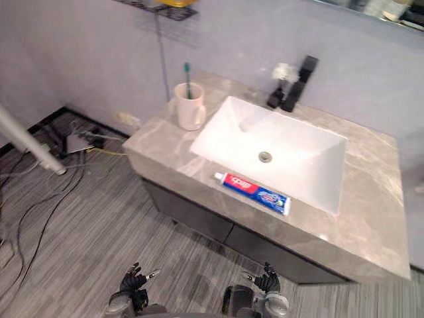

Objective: Organize washtable

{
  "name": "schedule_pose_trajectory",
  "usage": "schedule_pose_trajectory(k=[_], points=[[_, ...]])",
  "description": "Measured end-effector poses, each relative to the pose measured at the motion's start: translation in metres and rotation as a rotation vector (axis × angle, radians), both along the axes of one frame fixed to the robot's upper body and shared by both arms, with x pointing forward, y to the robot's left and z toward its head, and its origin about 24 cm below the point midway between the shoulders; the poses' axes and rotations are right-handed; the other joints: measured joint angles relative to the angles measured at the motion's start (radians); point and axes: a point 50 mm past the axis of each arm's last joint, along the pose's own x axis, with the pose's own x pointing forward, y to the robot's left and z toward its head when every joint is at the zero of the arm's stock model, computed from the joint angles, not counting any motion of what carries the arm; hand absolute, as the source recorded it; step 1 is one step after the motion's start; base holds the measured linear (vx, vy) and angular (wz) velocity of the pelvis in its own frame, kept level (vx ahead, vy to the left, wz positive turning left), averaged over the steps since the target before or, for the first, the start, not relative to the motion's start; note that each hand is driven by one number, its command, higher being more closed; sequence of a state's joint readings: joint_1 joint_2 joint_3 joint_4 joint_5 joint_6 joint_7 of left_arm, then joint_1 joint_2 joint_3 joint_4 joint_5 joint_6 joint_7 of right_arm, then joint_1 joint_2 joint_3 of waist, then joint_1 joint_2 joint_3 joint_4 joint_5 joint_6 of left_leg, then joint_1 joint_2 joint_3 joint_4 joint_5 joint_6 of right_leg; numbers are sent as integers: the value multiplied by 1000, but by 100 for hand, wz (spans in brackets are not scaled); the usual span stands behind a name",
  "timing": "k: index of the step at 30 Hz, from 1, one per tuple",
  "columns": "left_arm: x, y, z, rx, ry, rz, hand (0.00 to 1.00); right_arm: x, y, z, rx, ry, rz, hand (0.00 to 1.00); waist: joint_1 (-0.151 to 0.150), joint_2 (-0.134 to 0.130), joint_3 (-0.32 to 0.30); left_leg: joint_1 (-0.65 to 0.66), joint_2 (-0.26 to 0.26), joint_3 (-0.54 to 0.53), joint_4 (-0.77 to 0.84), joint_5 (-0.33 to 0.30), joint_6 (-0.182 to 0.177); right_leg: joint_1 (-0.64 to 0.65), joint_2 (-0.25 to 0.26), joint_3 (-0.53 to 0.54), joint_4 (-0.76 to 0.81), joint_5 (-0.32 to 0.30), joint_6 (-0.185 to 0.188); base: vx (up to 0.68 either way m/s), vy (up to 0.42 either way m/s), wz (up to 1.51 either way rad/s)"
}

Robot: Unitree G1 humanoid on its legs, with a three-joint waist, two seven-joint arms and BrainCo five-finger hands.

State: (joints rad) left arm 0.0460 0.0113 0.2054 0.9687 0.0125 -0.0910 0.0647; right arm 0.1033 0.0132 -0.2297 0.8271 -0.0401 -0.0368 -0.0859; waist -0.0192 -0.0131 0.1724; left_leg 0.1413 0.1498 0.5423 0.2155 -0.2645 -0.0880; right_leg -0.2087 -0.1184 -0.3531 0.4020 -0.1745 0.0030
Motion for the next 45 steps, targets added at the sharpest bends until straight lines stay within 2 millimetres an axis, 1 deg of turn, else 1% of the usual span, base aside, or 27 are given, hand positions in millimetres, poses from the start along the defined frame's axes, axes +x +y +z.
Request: schedule_pose_trajectory(k=[1, 2, 3, 4, 5, 6, 7, 8, 9, 10, 12, 14, 15, 16, 17, 18, 20, 21, 22, 23, 26, 27, 30, 34, 35, 41, 45], points=[[0, -3, 0, -6, 2, -9, 0, -2, -1, -1, 2, 8, -2, 0, -1, 14, 3, 10, -2, -8, -12, 8, -8, 8, 9, 3, -12, 1, -2, 173, -63, -25], [-2, -6, -2, -13, 9, -8, 0, -3, -10, 0, -22, 9, -12, 0, -1, 29, 5, 25, -1, -18, -13, 25, -20, 21, 17, 15, -24, 1, -2, 173, -60, -32], [-2, -6, -2, -15, 10, -4, 0, -4, -13, 0, -29, 14, -11, 0, -1, 31, 5, 21, 11, -26, 40, 44, -41, 49, 21, 22, -47, 1, -2, 171, -78, -29], [-2, -6, -2, -16, 9, -2, 0, -6, -13, -1, -29, 17, -13, 0, 1, 31, 5, 12, 24, -30, 92, 48, -47, 70, 26, 24, -65, 2, -2, 189, -127, -20], [-2, -7, -1, -18, 3, 1, 0, -9, -13, -1, -29, 22, -16, 0, 4, 37, 6, -10, 66, -38, 228, 49, -47, 121, 43, 30, -97, 3, -4, 121, -91, -16], [-2, -7, -1, -18, 0, 3, 0, -10, -13, -1, -30, 25, -14, 0, 3, 41, 5, -30, 90, -52, 307, 54, -38, 143, 57, 34, -111, 3, -4, 125, -104, -36], [-3, -7, 0, -20, -10, 7, 0, -10, -11, -2, -28, 26, -5, 0, 9, 48, 2, -90, 139, -97, 478, 98, 0, 179, 82, 61, -139, 0, -9, 101, -62, -62], [-5, -6, 1, -19, -14, 11, 0, -8, -7, -1, -17, 18, -4, 0, 20, 41, 7, -153, 180, -145, 628, 130, 9, 206, 101, 104, -157, -7, -20, 160, -42, -101], [-5, -6, 1, -18, -18, 12, 0, -6, -7, 0, -17, 10, -5, 0, 35, 49, 3, -202, 189, -178, 689, 65, 7, 214, 113, 145, -162, -13, -30, 151, 8, -103], [-6, -5, 1, -19, -15, 15, 0, -5, -7, 0, -19, 7, -9, 0, 36, 49, 3, -220, 186, -188, 689, 42, 12, 219, 114, 163, -164, -13, -30, 156, 53, -106], [-10, -3, 0, -19, -9, 34, 0, -5, -8, 1, -19, 3, -19, 0, 38, 45, 4, -252, 167, -204, 597, 7, 23, 238, 108, 215, -169, -11, -27, 143, 83, -85], [-10, -2, 0, -18, -11, 38, 0, -6, -9, 0, -19, 8, -25, 0, 39, 41, 3, -268, 117, -274, 401, 7, 18, 242, 94, 275, -175, -7, -1, 115, 162, -84], [-10, -4, 0, -22, -9, 39, 0, -6, -9, 0, -20, 8, -25, 0, 39, 46, 0, -262, 85, -313, 270, 35, 2, 239, 94, 298, -175, -7, 22, 120, 237, -77], [-11, -8, -1, -33, -6, 41, 0, -7, -11, 0, -25, 11, -25, 0, 39, 62, -4, -256, 75, -357, 167, 101, -11, 239, 101, 315, -175, -11, 41, 164, 281, -67], [-10, -4, 0, -24, -14, 42, 0, -11, -7, -3, -10, 30, -31, 0, 37, 37, -17, -228, 50, -342, 142, 99, -4, 244, 78, 334, -181, -13, 55, 225, 293, -38], [-13, 2, -1, -4, 6, 51, 0, -18, 2, -6, 16, 47, -36, 0, 35, 2, -29, -209, 17, -326, 110, 100, 5, 263, 46, 332, -213, -4, 70, 170, 190, -16], [-14, 7, -1, 7, 10, 52, 0, -24, 6, -9, 30, 68, -39, 0, 38, -9, -35, -198, -9, -318, 93, 100, 10, 277, 23, 331, -239, 1, 79, 162, 156, 6], [-17, 10, -2, 12, 24, 52, 0, -24, 8, -9, 35, 70, -40, 0, 38, -22, -43, -178, -31, -316, 71, 102, 16, 297, 4, 323, -258, 7, 88, 152, 142, 9], [-20, 10, -3, 12, 31, 55, 0, -25, 8, -10, 36, 73, -41, 0, 37, -21, -44, -172, -35, -313, 65, 103, 16, 303, 0, 322, -264, 9, 90, 126, 111, 6], [-21, 11, -3, 12, 45, 59, 0, -27, 8, -11, 36, 83, -55, 0, 38, -28, -48, -154, -45, -310, 54, 103, 18, 319, -8, 322, -273, 10, 92, 71, 63, -3], [-24, 11, -5, 9, 66, 60, 0, -31, 4, -12, 36, 92, -81, 0, 37, -23, -48, -123, -51, -301, 26, 110, 27, 341, -12, 322, -285, 12, 96, 42, 29, -6], [-26, 10, -6, 4, 73, 60, 0, -32, 2, -12, 31, 94, -84, 0, 37, -11, -51, -117, -48, -301, 21, 113, 27, 345, -9, 322, -290, 13, 98, 0, -18, -6], [-30, 8, -7, -1, 84, 60, 0, -34, -2, -12, 22, 99, -86, 0, 35, 1, -59, -90, -53, -299, -26, 140, 23, 351, -7, 323, -293, 14, 99, -18, -23, 0], [-29, 5, -7, -3, 73, 51, 0, -39, -9, -14, 11, 120, -121, 0, 36, -5, -62, -54, -64, -326, -116, 200, 16, 360, -6, 299, -300, 14, 99, -54, -33, 15], [-31, 12, -6, 6, 64, 78, 0, -54, -22, -18, -9, 182, -162, 0, 58, -11, -51, 10, -100, -349, -242, 252, 23, 382, -11, 294, -325, 16, 103, -30, -19, 7], [-32, 12, -7, 5, 69, 78, 0, -55, -22, -19, -7, 185, -168, 0, 58, -11, -51, 9, -101, -351, -245, 254, 24, 381, -12, 292, -325, 16, 103, 0, 0, 1], [-33, 11, -7, 6, 70, 73, 0, -62, -24, -21, 8, 204, -213, 0, 55, -9, -53, 9, -112, -374, -303, 289, 29, 373, -18, 262, -335, 15, 106, -1, -5, 19]])
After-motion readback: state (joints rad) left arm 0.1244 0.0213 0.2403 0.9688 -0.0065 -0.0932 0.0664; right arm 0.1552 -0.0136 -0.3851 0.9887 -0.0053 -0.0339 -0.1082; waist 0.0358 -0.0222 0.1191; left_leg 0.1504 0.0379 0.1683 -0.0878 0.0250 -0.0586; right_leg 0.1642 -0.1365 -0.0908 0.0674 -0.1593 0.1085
